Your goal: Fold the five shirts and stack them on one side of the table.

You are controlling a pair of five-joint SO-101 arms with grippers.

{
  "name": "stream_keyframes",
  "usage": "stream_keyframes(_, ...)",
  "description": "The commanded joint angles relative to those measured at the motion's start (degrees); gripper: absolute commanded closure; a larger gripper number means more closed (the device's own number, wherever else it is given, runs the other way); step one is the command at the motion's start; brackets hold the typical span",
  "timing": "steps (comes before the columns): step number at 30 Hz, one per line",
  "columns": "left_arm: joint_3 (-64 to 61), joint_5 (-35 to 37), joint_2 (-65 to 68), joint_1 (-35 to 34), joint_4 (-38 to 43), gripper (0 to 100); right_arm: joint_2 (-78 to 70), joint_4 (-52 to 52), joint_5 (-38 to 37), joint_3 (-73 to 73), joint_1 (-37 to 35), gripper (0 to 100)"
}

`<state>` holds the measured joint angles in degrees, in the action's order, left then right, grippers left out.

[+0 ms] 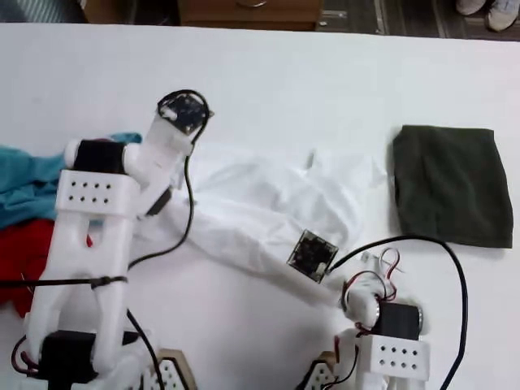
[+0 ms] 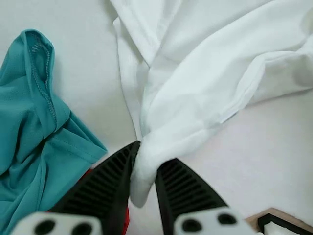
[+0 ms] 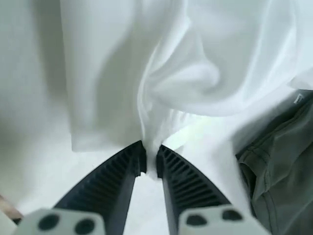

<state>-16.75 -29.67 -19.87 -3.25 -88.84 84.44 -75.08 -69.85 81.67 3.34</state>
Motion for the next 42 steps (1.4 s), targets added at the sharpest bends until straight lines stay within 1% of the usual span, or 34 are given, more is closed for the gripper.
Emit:
stream_keyframes(1,-0.1,-0.1,-0.9,-0.4,0.8,98,0.3,0.3,-0.3,-2.2,0.5,97.1)
stream_keyframes(2,-0.1,-0.1,-0.9,-0.4,0.8,98,0.3,0.2,0.0,-2.2,0.5,95.6)
stream_keyframes(6,-0.1,-0.1,-0.9,-0.4,0.8,98,0.3,-2.9,-0.2,-2.2,0.0,83.4)
stream_keyframes(7,-0.1,-0.1,-0.9,-0.4,0.8,98,0.3,-3.9,-0.3,-2.2,-0.1,82.9)
stream_keyframes(12,-0.1,-0.1,-0.9,-0.4,1.6,98,0.3,-4.4,-0.4,-2.3,-2.6,86.3)
stream_keyframes(17,-0.1,-0.1,-0.9,-0.4,1.6,98,0.3,-4.4,-0.4,-6.4,-4.4,86.1)
stream_keyframes(25,0.0,-0.1,-0.9,-0.4,1.7,98,-0.1,-6.7,-0.4,-6.2,-6.9,86.5)
stream_keyframes(28,0.0,-0.1,-0.9,-0.4,1.7,98,-0.1,-6.5,-0.8,-4.9,-6.7,86.5)
stream_keyframes(31,0.0,-0.1,-0.9,-0.4,1.7,98,0.2,-6.1,-5.0,-1.8,-5.7,86.5)
stream_keyframes(37,0.0,-0.1,-0.9,-0.3,1.7,98,-0.1,1.5,-5.5,0.1,-0.9,86.5)
stream_keyframes(42,0.0,-0.1,-0.9,-0.1,1.7,98,-0.1,0.0,-5.5,0.1,-0.8,86.5)
